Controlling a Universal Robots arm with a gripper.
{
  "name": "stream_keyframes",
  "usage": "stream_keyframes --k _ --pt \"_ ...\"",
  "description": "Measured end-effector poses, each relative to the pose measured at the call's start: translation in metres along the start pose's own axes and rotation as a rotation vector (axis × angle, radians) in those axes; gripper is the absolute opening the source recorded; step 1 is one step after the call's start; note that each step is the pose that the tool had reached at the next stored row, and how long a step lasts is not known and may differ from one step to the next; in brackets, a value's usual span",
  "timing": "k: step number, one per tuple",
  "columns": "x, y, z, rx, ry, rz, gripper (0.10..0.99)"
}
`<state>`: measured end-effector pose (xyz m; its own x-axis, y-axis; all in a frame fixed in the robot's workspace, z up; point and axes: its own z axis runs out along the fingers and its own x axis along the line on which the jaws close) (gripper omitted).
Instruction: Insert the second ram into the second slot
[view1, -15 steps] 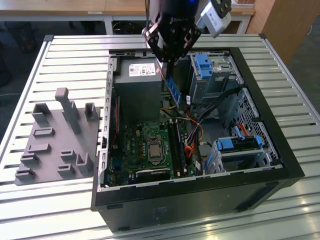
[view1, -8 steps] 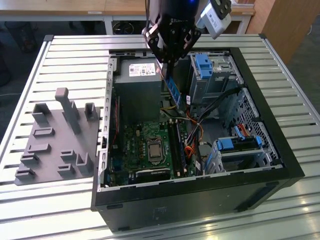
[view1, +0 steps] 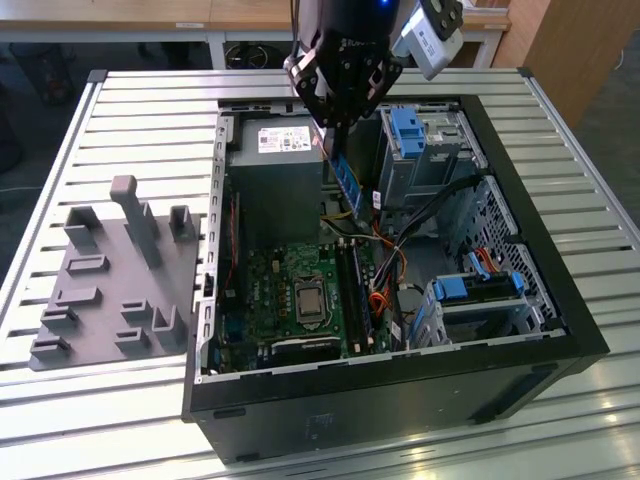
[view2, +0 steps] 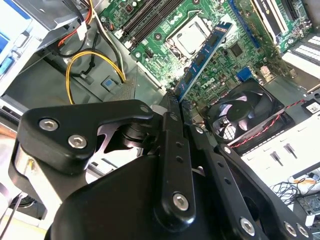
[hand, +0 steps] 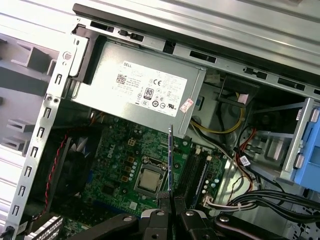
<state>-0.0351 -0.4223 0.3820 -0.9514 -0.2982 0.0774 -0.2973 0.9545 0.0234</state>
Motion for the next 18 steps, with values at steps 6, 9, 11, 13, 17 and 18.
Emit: stream_keyframes --k 6,9,11,13,17,18 --pt "-0.0001 0.0000 0.0003 -0.002 -0.0007 0.036 0.137" --pt "-0.0001 0.0000 0.0005 -0.004 -0.0013 0.066 0.137" --pt "-0.0001 0.0000 0.0005 -0.005 -0.0016 0.077 0.137" --pt "0.0000 0.0000 0.0005 -0.005 -0.0017 0.082 0.137" --pt "0.0000 0.0000 0.0006 -0.006 -0.0018 0.086 0.137" --pt "-0.0001 0.0000 0.0015 -0.006 -0.0018 0.087 0.137"
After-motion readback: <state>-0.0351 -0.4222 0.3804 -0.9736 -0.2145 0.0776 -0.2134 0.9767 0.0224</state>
